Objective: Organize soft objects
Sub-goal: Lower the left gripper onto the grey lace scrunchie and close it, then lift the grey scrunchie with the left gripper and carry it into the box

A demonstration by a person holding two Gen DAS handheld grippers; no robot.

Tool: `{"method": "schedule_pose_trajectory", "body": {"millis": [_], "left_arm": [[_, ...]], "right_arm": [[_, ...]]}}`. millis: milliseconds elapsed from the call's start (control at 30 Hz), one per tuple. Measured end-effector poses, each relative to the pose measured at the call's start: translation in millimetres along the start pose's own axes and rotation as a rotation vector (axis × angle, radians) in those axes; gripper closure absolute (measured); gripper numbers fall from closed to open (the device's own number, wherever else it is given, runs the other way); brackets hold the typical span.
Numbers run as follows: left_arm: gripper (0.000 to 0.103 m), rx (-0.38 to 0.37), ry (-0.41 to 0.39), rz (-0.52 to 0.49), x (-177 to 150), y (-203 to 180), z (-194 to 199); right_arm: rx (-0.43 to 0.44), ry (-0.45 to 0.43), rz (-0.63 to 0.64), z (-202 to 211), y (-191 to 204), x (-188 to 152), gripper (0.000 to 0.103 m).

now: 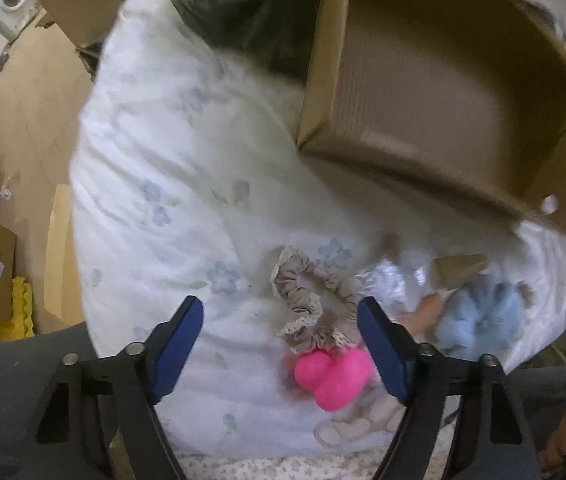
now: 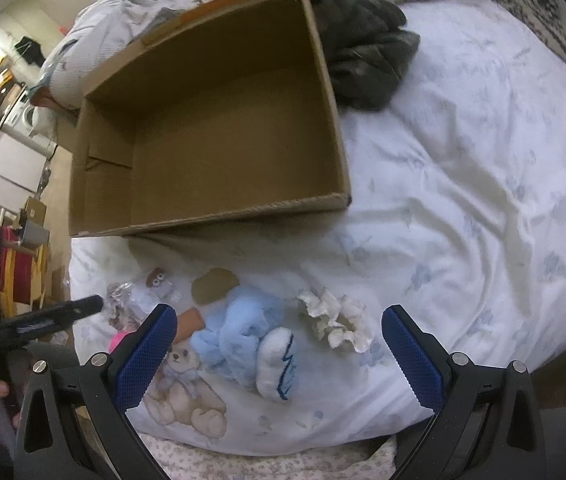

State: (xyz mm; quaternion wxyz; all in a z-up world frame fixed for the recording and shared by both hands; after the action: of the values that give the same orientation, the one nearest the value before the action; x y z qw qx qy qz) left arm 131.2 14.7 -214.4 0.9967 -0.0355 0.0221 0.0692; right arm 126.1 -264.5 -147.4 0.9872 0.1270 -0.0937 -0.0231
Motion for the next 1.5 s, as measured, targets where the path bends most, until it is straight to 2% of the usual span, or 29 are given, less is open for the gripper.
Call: {"method": "schedule_pose_trajectory", "body": {"millis": [33,133,167,200,233,300,433,567,600,633,667,733,833,867,967,1000,1100,1167,1233,1367,1500], "left_arm": [[0.043,0.002,0.024,-0.001,-0.5,-0.2,-8.4],[0.049,-0.052,0.099,0.002,-2.8,-8.7,-32.8],[0.05,-0.054,0.101,-0.004,-2.1,-10.3,-34.9],[0.057,-0.041,0.093,-0.019,-0.7,-11.6,-36.0],[0.072,-0.032,0.087,-0.026,0.0,-11.9,-35.9],[0.094,-0.032,0.086,-0.032,-0.7,-11.2,-35.2],[0.096,-0.09,0.06,-0.029,-1.1,-9.0,-19.3],[0.096,-0.098,-0.046,-0.047,-2.5,-2.4,18.9],[0.096,-0.09,-0.073,-0.052,-3.1,-0.1,26.4],[0.096,-0.085,-0.097,-0.052,-4.8,1.5,35.9],[0.096,-0.078,-0.121,-0.052,-3.5,2.7,46.7],[0.096,-0.062,-0.159,-0.049,-2.3,6.2,61.0],[0.096,-0.042,-0.168,-0.044,-2.8,11.7,60.2],[0.096,-0.037,-0.167,-0.041,-2.5,3.6,56.9],[0.096,-0.061,-0.146,-0.022,-3.5,-0.3,49.1],[0.096,-0.066,-0.142,-0.023,-3.3,-5.2,48.2],[0.096,-0.068,-0.147,-0.043,2.8,-13.3,41.1],[0.096,-0.069,-0.147,-0.049,2.8,-17.0,40.7],[0.096,-0.072,-0.149,-0.045,3.8,-17.9,40.9],[0.096,-0.076,-0.167,-0.034,6.3,-16.4,44.0],[0.096,-0.073,-0.172,-0.028,5.6,-13.5,45.5]], "right_arm": [[0.002,0.002,-0.005,-1.1,-1.0,-0.3,0.0],[0.005,0.002,-0.011,-2.8,-3.9,0.8,0.0],[0.006,0.006,-0.012,-4.2,-4.3,1.2,0.0],[0.009,0.01,-0.014,-6.2,-5.0,1.7,0.0],[0.011,0.015,-0.016,-8.0,-4.7,2.3,0.0],[0.026,0.029,-0.017,-11.1,-3.5,3.4,0.0],[0.097,0.07,0.0,-18.5,9.2,10.2,0.0],[0.17,0.122,0.048,-31.7,31.2,19.8,0.002],[0.173,0.135,0.057,-38.2,36.3,22.7,0.013],[0.169,0.147,0.063,-44.4,39.8,24.7,0.017],[0.17,0.17,0.071,-52.5,44.3,26.3,0.021],[0.173,0.214,0.091,-68.1,53.7,28.3,0.023],[0.132,0.25,0.123,-91.1,59.5,29.0,0.038],[0.134,0.264,0.124,-98.0,61.1,28.0,0.046],[0.14,0.297,0.127,-115.7,66.6,26.5,0.052],[0.133,0.301,0.139,-120.0,68.6,26.0,0.06],[0.112,0.277,0.168,-123.9,71.4,29.0,0.073],[0.134,0.267,0.162,-121.3,73.9,31.3,0.079],[0.152,0.25,0.163,-118.5,75.1,34.1,0.091],[0.179,0.202,0.151,-110.1,77.8,41.2,0.095],[0.217,0.168,0.152,-93.1,83.9,43.6,0.095]]}}
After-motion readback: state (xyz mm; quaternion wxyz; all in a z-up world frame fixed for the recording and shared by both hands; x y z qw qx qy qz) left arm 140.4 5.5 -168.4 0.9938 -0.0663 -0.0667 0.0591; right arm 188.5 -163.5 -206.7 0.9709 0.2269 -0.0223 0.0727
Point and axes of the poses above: each gripper's, at about its wrist camera, not at the fingertips, and z roughly against the way its jaws point, y to its left, x to its top, the point moved 8 cm from there along -z, roughly the way its jaws point, and after that the axes turned 4 degrees about y, right-handed, at the moved point
